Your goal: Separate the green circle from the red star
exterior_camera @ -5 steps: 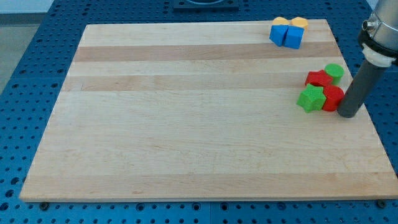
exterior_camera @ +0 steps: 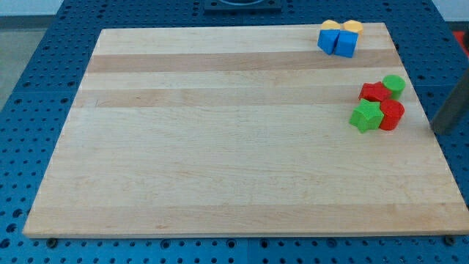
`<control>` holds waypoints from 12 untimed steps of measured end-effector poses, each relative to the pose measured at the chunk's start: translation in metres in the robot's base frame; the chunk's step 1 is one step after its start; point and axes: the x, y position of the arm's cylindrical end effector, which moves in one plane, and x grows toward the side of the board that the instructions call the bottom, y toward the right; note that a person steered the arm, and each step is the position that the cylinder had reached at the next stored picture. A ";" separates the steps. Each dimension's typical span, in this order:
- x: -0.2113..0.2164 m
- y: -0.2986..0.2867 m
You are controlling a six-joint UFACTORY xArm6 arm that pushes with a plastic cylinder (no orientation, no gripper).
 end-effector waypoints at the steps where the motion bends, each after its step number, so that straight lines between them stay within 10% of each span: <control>1: -0.021 0.004; 12: -0.118 -0.085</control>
